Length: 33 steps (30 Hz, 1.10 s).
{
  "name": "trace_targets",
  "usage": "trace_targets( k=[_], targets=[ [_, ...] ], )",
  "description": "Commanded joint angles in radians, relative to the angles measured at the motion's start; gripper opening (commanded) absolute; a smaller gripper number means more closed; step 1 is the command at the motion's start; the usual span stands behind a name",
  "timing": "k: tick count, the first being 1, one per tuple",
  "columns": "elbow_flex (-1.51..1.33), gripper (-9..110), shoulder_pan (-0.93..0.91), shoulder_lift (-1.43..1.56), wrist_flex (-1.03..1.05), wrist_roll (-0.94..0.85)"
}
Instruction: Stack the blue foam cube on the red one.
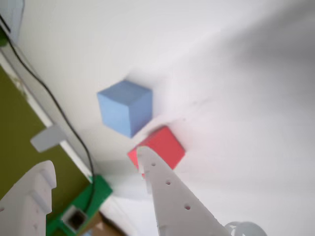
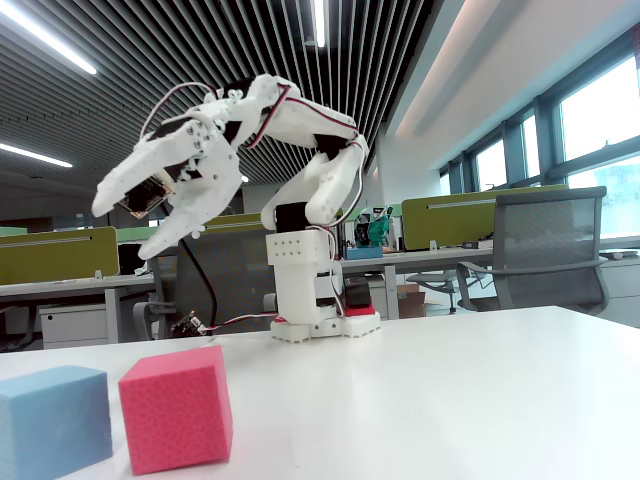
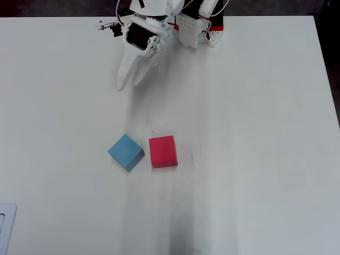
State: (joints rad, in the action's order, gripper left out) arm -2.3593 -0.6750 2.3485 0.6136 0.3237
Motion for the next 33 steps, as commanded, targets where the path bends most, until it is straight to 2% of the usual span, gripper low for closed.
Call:
trace_targets(
  k=[1,9,18,33],
  targets=[
    [0.178,28,-0.017,-0.124,0.015,0.038],
    [0.491,31,-0.021,-0.443,0.129,0.196],
    [0.776,34,0.012,-0.718,0.219,0.296],
    [0.948,41,0.153,-0.988,0.324,0.364]
  ],
)
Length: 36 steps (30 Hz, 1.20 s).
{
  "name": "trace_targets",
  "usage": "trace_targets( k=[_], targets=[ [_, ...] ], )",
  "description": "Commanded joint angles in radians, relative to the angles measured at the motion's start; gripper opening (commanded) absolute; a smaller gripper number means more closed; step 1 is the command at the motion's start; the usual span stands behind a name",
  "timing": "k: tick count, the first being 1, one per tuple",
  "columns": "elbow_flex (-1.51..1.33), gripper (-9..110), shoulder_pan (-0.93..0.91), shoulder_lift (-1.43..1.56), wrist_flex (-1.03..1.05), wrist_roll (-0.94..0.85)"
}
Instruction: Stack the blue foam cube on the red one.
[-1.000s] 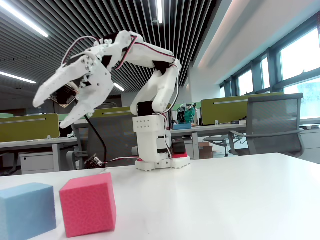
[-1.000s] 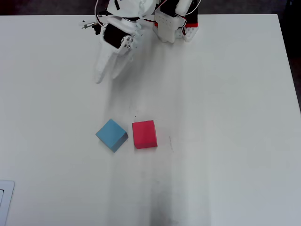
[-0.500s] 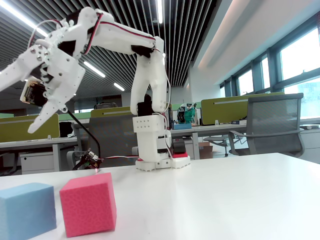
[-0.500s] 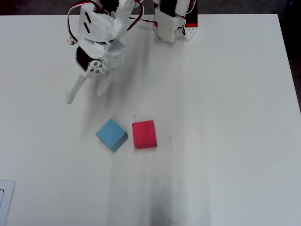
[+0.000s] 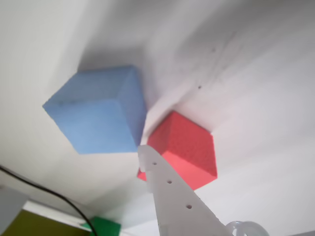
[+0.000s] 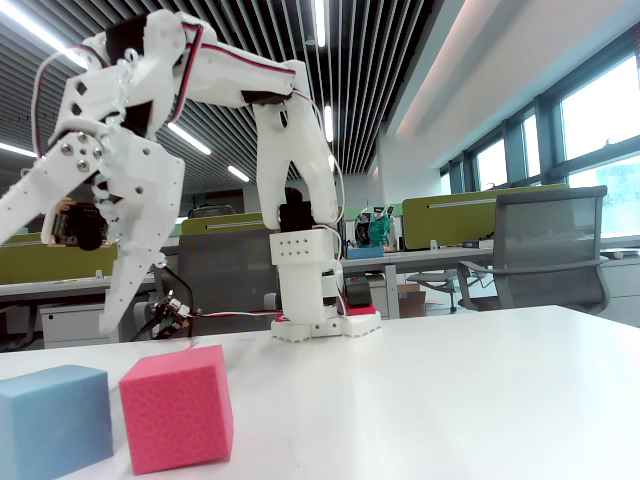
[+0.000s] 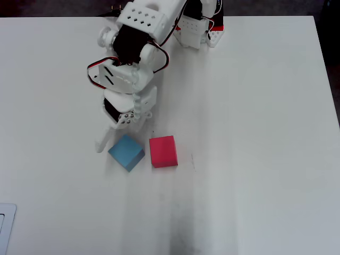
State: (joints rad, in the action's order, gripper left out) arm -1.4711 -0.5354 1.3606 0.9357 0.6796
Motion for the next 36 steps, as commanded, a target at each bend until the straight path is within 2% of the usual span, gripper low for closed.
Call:
trace_targets(
  k=[1,20,36],
  targets=[
    [0.067,41,0.014,-0.015,-0.003,0.009],
    [0.12,36,0.031,-0.178,-0.066,0.017],
    [0.13,26,0.025,-0.206,-0.08,0.017]
  ],
)
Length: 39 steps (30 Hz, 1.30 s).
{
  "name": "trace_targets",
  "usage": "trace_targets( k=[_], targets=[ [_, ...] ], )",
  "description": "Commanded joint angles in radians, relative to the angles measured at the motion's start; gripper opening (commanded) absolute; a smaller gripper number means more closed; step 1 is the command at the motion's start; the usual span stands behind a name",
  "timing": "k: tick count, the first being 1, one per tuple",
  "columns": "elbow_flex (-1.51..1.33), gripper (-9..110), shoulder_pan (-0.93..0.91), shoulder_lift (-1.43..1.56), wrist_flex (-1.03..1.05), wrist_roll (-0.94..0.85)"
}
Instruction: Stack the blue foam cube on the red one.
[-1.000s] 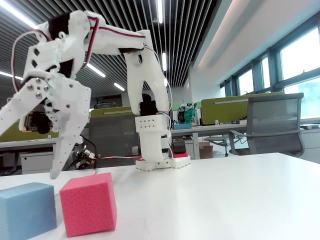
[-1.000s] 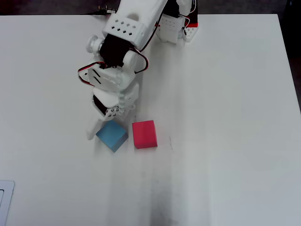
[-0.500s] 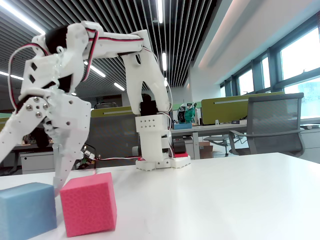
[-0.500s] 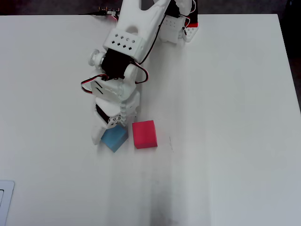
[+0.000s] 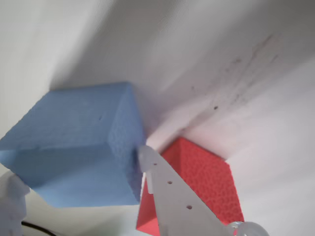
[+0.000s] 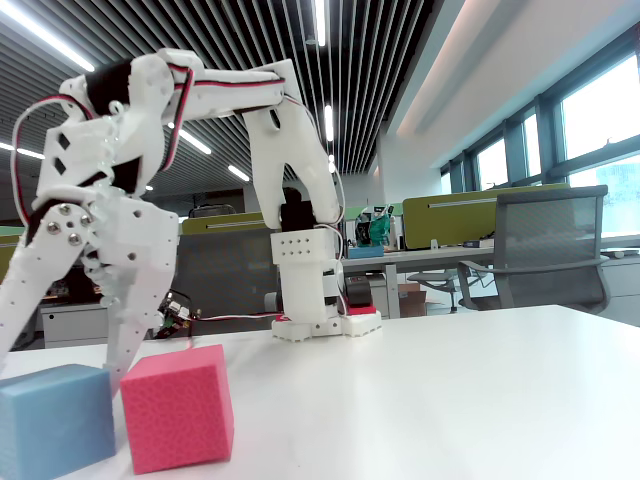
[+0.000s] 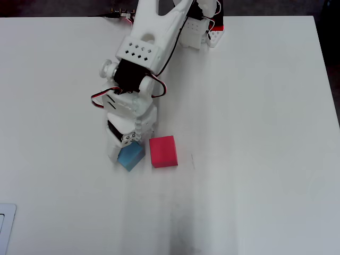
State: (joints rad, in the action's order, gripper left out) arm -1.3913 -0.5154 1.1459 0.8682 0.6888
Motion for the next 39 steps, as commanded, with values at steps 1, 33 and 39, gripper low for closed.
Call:
trace_targets(
  k=[1,33,39],
  targets=[
    [0.051,26,0.005,0.012,-0.012,0.008],
    [0.239,22,0.164,0.428,0.414,0.009],
    [0.222,21,0.201,0.391,0.448,0.009]
  ],
)
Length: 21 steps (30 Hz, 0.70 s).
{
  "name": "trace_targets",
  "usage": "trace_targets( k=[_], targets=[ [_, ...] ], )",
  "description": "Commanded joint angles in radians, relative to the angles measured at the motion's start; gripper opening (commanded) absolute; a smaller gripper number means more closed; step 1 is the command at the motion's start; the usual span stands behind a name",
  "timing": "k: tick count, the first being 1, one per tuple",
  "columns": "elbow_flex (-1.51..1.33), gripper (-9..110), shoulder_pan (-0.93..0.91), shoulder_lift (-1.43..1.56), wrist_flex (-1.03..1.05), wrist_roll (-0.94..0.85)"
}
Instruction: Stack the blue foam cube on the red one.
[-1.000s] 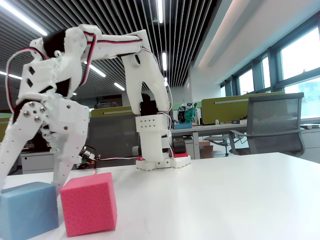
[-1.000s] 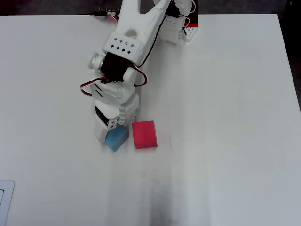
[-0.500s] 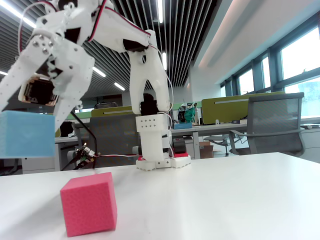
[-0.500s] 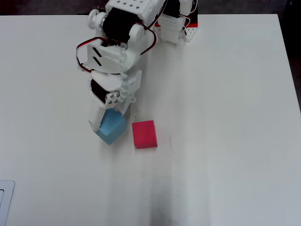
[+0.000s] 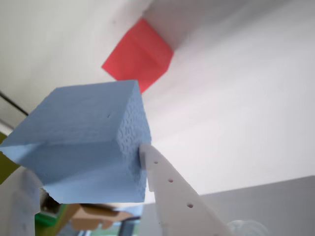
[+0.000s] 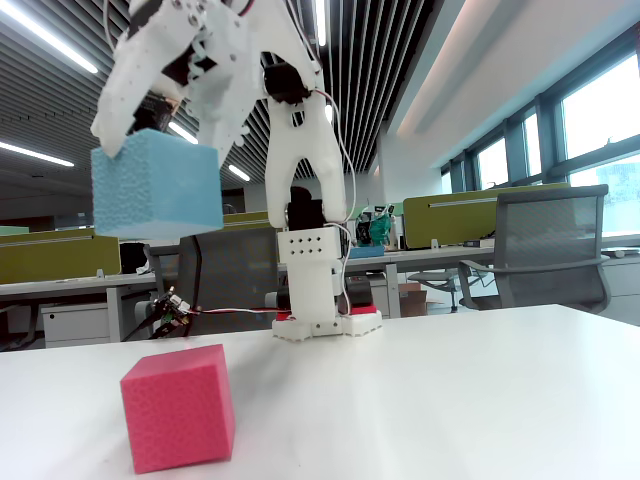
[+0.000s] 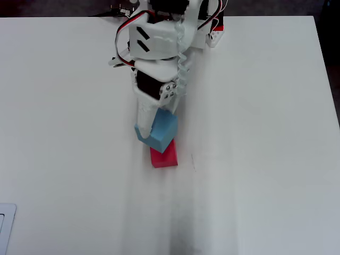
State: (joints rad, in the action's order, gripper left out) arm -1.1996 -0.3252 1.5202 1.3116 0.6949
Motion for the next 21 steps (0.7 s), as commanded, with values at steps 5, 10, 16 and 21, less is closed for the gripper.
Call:
trace_targets(
  k=[5,10,16,21],
  targets=[
    [-0.023,20,-0.018,-0.008,-0.069,0.006],
    [-0.077,20,-0.02,-0.037,-0.103,0.006],
    [-0.107,20,-0.02,-0.092,-0.14,0.006],
    [-0.109,20,-0.026,-0.14,-0.164,0.006]
  ],
)
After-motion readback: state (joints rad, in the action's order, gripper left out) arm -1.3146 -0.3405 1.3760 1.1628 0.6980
